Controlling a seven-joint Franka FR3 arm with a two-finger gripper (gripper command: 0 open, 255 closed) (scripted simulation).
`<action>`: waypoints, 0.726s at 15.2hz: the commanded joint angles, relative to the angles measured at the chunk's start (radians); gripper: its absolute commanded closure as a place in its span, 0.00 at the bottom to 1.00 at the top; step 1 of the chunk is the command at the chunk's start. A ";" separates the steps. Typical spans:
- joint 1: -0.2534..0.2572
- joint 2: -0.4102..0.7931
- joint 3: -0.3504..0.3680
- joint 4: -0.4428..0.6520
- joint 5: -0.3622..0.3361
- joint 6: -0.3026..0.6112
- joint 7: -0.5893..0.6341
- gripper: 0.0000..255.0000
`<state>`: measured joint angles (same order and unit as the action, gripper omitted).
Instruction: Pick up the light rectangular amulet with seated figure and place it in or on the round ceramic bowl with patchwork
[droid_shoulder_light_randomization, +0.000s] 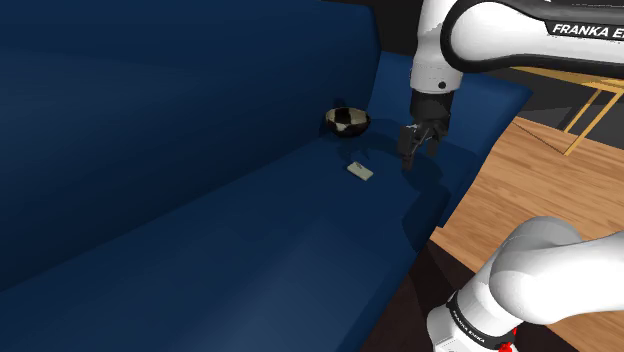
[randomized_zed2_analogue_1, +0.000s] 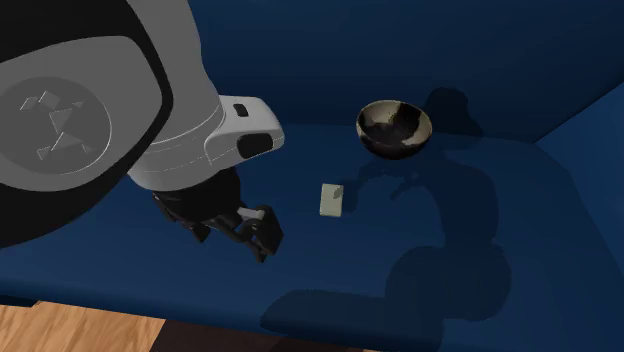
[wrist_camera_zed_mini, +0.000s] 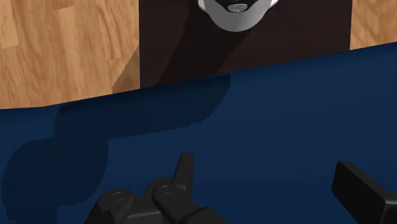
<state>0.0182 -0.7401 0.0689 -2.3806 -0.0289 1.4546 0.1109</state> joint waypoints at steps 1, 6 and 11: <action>0.000 0.000 0.000 0.000 0.000 0.000 0.000 0.00; -0.015 0.066 -0.055 -0.075 -0.040 0.212 -0.072 0.00; -0.029 0.174 -0.111 -0.110 -0.067 0.427 -0.140 0.00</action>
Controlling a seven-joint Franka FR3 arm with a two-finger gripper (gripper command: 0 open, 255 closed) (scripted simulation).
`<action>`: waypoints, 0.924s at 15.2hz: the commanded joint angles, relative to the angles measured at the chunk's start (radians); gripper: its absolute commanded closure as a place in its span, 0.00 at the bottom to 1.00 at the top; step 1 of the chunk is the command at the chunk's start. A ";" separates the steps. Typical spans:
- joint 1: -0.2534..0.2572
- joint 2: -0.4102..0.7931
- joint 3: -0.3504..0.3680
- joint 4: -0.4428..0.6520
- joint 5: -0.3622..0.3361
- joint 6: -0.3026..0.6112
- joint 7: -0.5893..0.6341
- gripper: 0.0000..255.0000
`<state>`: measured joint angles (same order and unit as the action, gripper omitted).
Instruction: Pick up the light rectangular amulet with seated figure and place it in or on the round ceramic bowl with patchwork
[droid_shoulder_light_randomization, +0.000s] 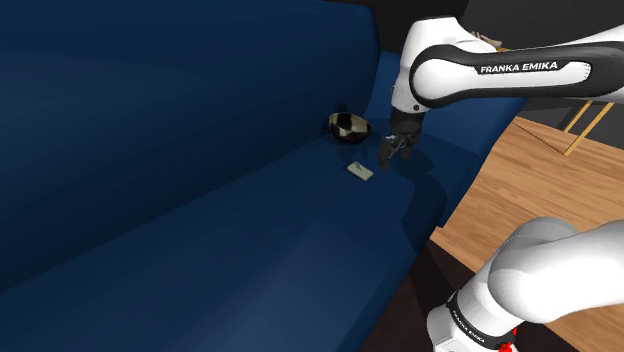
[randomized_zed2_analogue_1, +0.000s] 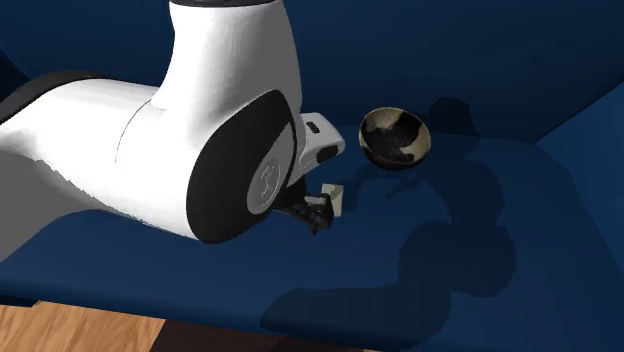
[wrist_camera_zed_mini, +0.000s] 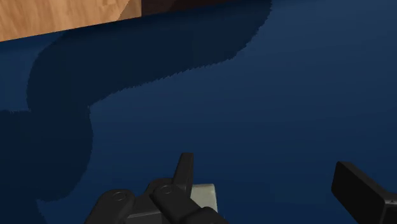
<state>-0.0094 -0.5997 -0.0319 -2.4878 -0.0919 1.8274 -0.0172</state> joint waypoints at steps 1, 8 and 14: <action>-0.003 0.060 -0.021 -0.005 -0.007 0.097 -0.026 0.00; -0.008 0.276 -0.094 0.028 -0.001 0.377 -0.133 0.00; -0.005 0.403 -0.123 0.049 0.026 0.522 -0.189 0.00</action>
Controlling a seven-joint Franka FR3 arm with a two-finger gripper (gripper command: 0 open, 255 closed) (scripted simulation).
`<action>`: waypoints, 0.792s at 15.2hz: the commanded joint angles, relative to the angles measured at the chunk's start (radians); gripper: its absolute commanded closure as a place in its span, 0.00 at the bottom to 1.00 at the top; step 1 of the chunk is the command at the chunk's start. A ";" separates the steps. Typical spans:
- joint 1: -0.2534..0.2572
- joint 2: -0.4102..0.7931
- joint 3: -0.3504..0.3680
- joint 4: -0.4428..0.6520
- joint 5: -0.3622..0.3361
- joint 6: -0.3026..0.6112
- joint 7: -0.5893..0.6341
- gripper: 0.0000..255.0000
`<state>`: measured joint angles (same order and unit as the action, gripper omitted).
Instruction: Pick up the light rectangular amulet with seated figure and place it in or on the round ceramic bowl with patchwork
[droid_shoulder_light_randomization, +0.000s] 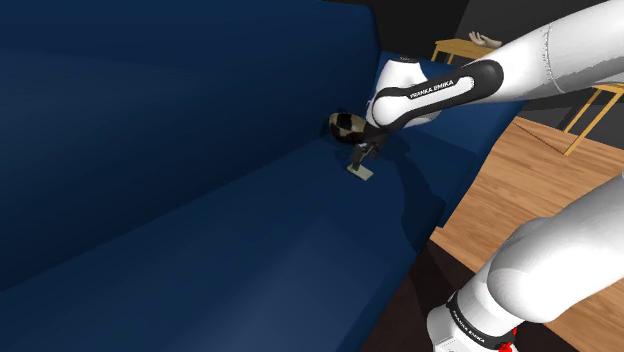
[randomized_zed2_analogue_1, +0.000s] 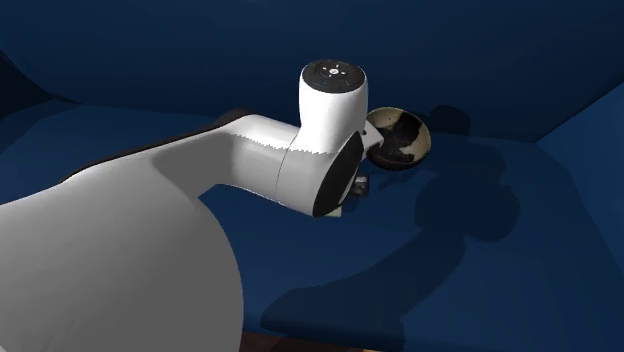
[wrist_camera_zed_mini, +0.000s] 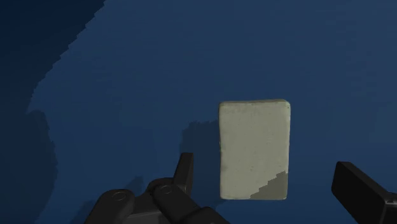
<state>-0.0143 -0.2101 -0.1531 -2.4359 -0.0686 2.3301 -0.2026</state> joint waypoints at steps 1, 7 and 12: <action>0.000 0.023 -0.003 -0.008 0.003 0.034 -0.004 0.00; 0.001 0.060 -0.005 -0.023 0.008 0.085 -0.008 0.00; 0.001 0.060 -0.005 -0.023 0.008 0.085 -0.008 0.00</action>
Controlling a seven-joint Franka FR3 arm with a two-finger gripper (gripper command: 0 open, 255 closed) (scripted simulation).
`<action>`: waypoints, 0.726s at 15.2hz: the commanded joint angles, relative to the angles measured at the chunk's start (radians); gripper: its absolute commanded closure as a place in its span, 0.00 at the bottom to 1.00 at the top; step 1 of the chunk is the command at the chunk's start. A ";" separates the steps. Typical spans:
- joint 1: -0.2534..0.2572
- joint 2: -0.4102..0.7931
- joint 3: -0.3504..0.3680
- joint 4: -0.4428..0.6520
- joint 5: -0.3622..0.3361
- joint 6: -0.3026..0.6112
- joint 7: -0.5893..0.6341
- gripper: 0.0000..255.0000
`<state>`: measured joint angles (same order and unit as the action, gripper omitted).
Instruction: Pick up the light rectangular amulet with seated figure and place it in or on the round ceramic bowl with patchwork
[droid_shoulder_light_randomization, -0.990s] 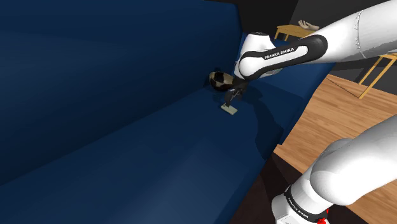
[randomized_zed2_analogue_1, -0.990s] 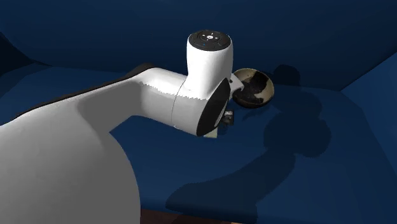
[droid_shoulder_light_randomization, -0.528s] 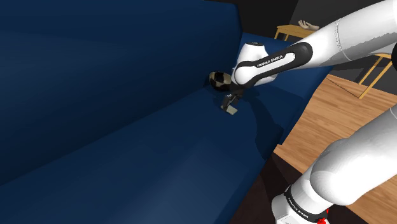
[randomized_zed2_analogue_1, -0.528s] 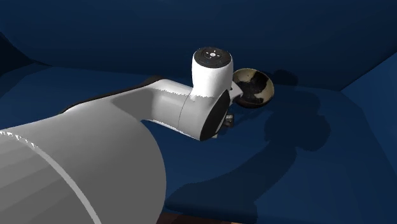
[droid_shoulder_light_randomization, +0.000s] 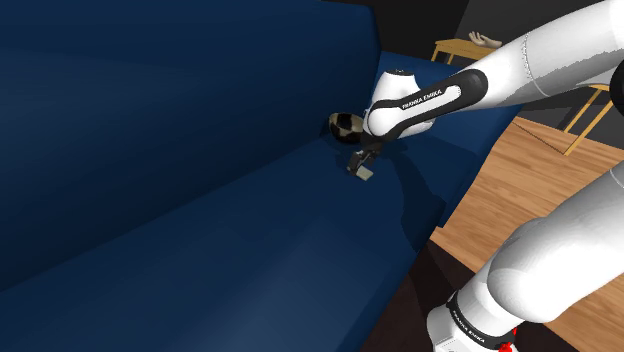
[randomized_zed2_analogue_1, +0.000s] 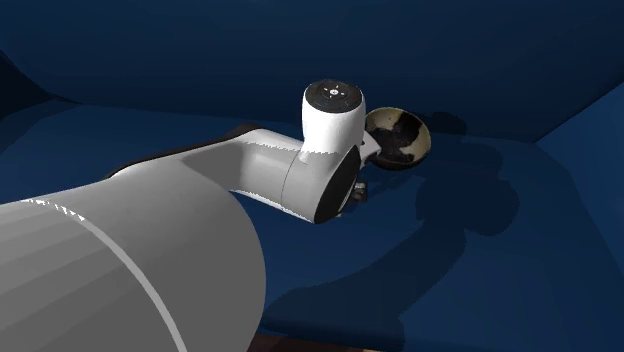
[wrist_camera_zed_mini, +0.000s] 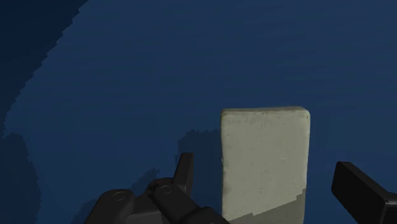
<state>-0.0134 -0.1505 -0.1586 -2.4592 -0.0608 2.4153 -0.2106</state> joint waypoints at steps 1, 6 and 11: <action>0.000 0.000 0.000 0.000 0.000 0.000 0.000 0.00; 0.000 0.000 0.000 0.000 0.000 0.000 0.000 1.00; 0.000 0.000 0.000 0.000 0.000 0.000 0.000 1.00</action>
<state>-0.0133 -0.1506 -0.1584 -2.4591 -0.0607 2.4153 -0.2105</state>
